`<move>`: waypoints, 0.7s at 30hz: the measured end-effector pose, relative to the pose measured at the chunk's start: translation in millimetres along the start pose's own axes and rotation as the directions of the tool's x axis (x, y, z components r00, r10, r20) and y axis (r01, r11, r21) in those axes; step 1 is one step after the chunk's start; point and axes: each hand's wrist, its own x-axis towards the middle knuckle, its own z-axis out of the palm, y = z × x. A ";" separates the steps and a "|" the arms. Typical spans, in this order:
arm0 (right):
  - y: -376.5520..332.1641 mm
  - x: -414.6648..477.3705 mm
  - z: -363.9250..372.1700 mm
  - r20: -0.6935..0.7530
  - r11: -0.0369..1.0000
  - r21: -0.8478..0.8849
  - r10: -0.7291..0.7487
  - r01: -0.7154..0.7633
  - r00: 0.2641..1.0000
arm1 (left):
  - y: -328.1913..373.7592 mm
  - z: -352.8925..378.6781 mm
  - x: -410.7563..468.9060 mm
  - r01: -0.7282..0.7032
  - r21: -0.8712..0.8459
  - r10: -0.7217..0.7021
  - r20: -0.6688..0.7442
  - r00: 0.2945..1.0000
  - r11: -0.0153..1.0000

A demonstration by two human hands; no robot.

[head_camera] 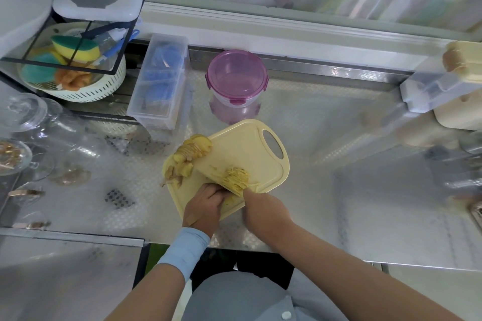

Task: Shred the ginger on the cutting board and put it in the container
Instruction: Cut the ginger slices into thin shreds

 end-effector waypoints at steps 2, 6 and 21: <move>1.9 -1.8 -1.5 -0.004 1.000 -0.017 -0.010 0.010 1.000 | 0.2 0.2 0.0 -0.001 0.002 0.001 -0.003 1.000 1.000; 15.0 -14.9 6.1 -0.067 1.000 -0.016 -0.004 0.003 0.998 | 0.3 2.2 -0.9 -0.021 0.019 0.021 -0.025 0.999 1.000; -12.1 6.0 -7.4 0.016 1.000 0.018 -0.013 0.012 1.000 | -0.7 3.8 -1.6 0.023 -0.002 -0.023 -0.038 0.999 1.000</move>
